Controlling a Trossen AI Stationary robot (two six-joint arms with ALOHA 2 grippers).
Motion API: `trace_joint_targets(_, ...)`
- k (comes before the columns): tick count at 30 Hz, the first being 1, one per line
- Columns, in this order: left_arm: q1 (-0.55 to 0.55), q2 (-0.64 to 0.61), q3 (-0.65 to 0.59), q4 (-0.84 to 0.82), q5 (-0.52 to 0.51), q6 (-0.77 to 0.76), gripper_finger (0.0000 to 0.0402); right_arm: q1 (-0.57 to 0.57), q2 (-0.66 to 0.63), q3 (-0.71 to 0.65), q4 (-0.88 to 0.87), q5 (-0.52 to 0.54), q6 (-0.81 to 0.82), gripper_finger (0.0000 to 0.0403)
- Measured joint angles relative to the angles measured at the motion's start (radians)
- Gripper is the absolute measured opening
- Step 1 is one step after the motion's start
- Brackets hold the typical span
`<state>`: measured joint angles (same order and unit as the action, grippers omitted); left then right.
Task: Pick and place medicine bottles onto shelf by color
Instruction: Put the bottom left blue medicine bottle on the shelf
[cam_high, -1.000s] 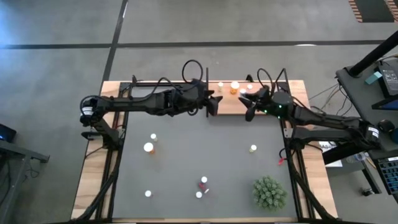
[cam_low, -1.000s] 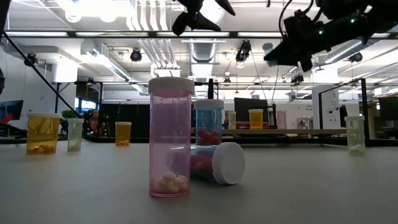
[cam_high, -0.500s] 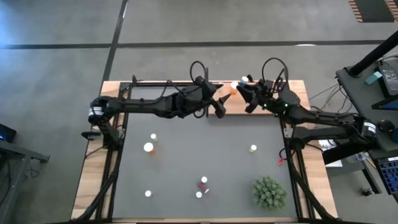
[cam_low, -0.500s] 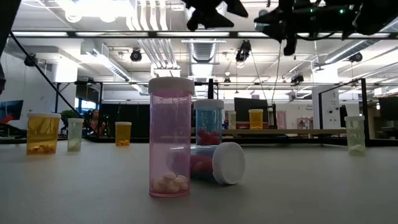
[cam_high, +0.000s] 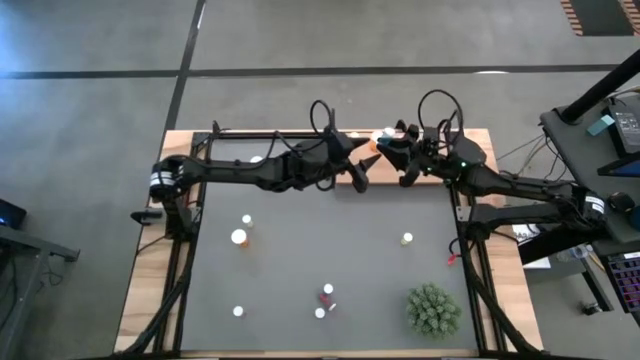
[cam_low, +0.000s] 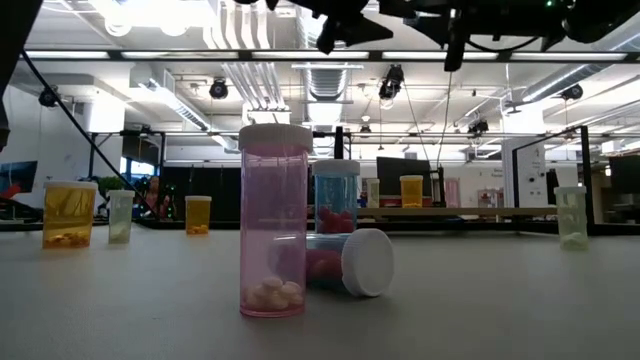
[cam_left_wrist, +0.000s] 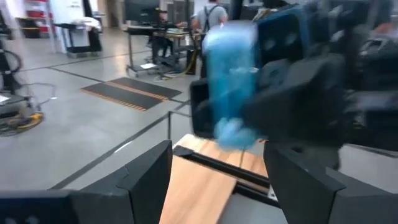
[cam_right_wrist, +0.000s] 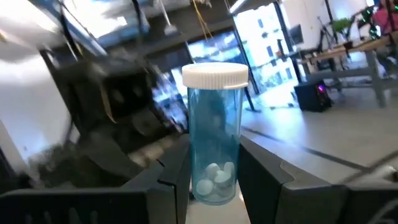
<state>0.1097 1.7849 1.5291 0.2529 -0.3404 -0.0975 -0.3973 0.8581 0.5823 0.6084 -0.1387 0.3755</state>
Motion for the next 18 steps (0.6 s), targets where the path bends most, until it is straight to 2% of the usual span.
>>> trace_joint_targets(6,0.0,-0.003,0.0,0.0,0.049,-0.002,0.0238,0.0,0.001,-0.002,-0.175,0.0,-0.135,0.0102)
trace_joint_targets(18,0.008,-0.003,0.0,0.0,0.043,-0.107,0.0237,0.036,-0.006,-0.002,-0.114,0.0,-0.194,0.0102)
